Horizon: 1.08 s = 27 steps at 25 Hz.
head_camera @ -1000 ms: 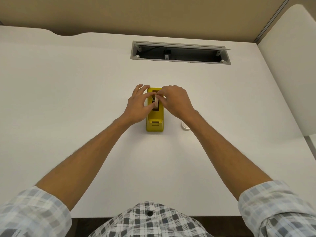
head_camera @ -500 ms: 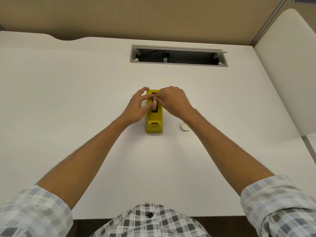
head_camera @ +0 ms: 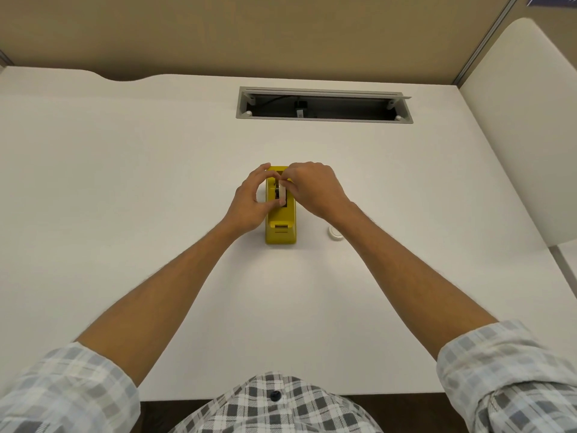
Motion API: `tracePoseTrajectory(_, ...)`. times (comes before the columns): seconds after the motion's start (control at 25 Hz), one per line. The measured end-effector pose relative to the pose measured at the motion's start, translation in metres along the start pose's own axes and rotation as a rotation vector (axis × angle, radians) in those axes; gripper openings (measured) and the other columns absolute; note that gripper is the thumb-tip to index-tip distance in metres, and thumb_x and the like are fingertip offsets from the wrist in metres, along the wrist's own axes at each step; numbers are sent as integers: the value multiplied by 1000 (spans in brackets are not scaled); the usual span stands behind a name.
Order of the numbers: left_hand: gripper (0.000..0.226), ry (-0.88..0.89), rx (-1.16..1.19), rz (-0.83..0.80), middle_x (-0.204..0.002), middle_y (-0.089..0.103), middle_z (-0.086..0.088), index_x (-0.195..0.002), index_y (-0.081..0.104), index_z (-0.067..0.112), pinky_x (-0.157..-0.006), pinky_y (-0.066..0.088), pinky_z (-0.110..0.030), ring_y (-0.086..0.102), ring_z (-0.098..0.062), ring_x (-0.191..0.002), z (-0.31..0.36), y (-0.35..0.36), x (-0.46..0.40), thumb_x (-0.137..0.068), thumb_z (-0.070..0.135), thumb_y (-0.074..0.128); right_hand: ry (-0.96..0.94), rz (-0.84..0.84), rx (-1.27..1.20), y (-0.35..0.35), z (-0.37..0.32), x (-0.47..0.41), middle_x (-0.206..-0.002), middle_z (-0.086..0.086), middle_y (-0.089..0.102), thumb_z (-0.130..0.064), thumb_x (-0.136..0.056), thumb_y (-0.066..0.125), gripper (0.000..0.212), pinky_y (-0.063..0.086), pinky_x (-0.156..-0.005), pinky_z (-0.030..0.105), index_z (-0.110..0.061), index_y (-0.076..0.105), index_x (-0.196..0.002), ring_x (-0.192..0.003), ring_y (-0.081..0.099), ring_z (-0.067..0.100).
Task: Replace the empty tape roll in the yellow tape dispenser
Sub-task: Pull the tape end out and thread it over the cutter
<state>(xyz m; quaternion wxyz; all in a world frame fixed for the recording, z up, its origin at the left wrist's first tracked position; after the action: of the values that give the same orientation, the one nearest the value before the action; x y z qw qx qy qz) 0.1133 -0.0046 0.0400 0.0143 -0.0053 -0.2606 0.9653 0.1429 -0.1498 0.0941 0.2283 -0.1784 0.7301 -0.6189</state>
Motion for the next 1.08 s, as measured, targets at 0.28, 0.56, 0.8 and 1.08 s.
tracePoseTrajectory(0.28,50,-42,47,-30,-156,31,5,-139,46,24,-104,35,-34,29,-18,-143,4,-2,-3,-92,28,62,39,-37,-115,2,6,6,-99,1,72,-32,-101,46,30,52,-73,38,-18,71,-103,-87,64,22)
tracePoseTrajectory(0.56,44,-20,-41,-66,-157,30,5,-132,55,23,-101,34,-33,29,-21,-143,1,-4,-6,-90,33,64,-10,-5,-65,4,5,5,-99,2,70,-29,-100,48,28,51,-67,35,-15,72,-105,-83,64,22)
tracePoseTrajectory(0.8,49,-13,-35,-40,-155,34,6,-131,55,30,-107,33,-39,31,-20,-142,-4,-4,-6,-84,30,72,2,0,-40,0,3,-2,-96,2,69,-31,-100,48,29,44,-63,30,-15,72,-107,-81,62,21)
tracePoseTrajectory(1.08,33,-64,131,-24,-148,41,9,-115,63,24,-95,37,-31,35,-14,-138,-2,-5,-11,-84,27,73,45,-32,-102,3,6,-5,-96,4,73,-32,-98,50,25,55,-75,40,-19,68,-108,-86,66,24)
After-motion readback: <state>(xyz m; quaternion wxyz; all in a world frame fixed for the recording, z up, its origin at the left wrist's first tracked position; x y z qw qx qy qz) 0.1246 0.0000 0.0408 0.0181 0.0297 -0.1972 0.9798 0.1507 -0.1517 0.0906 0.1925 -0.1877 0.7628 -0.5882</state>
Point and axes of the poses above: each hand's wrist, its own x-axis away from the middle knuckle, its own y-axis out of the palm, z = x × y, the point moved 2 cm from there along -x, towards the middle knuckle
